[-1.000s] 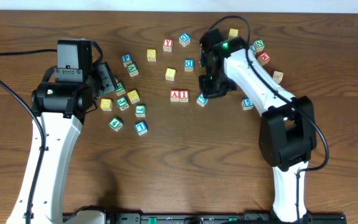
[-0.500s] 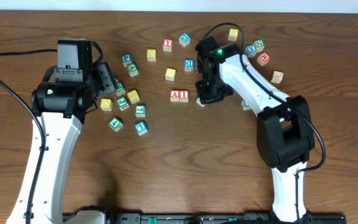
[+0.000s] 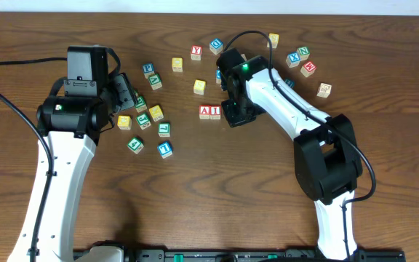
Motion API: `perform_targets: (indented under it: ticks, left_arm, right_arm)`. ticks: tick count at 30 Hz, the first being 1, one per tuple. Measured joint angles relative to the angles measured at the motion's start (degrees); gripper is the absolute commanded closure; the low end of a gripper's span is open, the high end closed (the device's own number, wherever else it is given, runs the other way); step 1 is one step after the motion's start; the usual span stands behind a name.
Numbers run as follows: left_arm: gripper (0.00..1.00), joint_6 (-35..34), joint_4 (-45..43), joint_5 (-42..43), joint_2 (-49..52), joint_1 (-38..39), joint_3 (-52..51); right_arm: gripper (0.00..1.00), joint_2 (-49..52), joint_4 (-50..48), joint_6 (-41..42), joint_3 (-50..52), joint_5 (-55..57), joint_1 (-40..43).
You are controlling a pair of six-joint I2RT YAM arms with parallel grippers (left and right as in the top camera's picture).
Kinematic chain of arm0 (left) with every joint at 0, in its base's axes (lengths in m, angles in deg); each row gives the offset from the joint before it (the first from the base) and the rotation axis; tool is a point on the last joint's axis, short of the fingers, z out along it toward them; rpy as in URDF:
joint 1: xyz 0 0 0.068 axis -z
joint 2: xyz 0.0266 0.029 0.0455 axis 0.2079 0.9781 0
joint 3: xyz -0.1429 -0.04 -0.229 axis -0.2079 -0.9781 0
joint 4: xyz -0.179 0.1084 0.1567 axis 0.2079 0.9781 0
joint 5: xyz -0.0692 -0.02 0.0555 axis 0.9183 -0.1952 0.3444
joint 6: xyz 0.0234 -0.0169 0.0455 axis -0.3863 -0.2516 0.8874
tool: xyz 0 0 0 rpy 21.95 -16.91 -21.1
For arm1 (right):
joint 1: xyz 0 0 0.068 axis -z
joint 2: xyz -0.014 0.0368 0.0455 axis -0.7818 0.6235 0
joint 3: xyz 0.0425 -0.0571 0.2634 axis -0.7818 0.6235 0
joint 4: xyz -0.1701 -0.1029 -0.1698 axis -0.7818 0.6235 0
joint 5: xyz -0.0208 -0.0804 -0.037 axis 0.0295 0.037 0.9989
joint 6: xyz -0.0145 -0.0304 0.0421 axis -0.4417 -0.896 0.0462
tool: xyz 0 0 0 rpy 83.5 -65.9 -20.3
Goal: Spell out AI2
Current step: 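Push the '2' block with the right fingertips toward the 'I' block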
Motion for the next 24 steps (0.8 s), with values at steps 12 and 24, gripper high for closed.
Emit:
perform_targets:
  ticks: [12,24]
  left_arm:
    - [0.37,0.0,0.0,0.0,0.0,0.0,0.0]
    - [0.37,0.0,0.3,0.0,0.0,0.0,0.0]
  right_arm:
    - [0.99,0.0,1.1,-5.3,0.0,1.3,-0.1]
    - [0.99,0.0,1.1,-10.1,0.0,2.2,-0.4]
